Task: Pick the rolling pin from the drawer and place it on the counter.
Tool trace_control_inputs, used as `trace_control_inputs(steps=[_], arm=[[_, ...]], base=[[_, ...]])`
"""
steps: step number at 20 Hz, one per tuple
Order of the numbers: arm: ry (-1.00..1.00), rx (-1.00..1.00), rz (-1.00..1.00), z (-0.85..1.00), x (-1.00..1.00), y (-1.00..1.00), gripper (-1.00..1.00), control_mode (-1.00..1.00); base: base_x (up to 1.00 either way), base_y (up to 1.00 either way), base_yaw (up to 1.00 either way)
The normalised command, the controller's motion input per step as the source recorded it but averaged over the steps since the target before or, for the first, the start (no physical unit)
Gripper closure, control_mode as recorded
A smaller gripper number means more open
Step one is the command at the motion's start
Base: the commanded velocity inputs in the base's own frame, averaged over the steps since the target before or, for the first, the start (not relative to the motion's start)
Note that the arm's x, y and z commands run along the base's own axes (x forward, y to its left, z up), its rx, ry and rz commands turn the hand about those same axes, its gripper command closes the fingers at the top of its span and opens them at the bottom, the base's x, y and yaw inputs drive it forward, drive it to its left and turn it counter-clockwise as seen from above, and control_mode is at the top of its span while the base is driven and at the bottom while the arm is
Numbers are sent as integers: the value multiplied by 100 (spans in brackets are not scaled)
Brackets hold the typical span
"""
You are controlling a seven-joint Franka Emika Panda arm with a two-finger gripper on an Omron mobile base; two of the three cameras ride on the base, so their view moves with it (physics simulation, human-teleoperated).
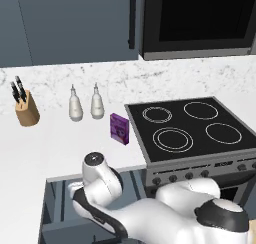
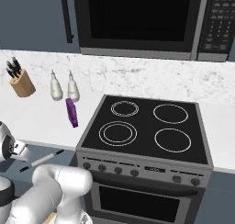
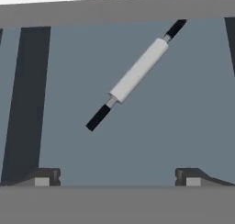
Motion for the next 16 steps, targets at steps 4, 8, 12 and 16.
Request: trace_control_inputs(steps=[4, 8, 12, 16], arm=[[14, -7, 0, -49, 43, 39, -100, -100], [17, -1, 0, -54, 36, 25, -100, -100], [5, -1, 0, -38, 15, 13, -100, -100], [-10, -1, 0, -25, 0, 2, -100, -100]], base=[[0, 0, 0], [0, 0, 0], [0, 0, 0], [0, 0, 0]])
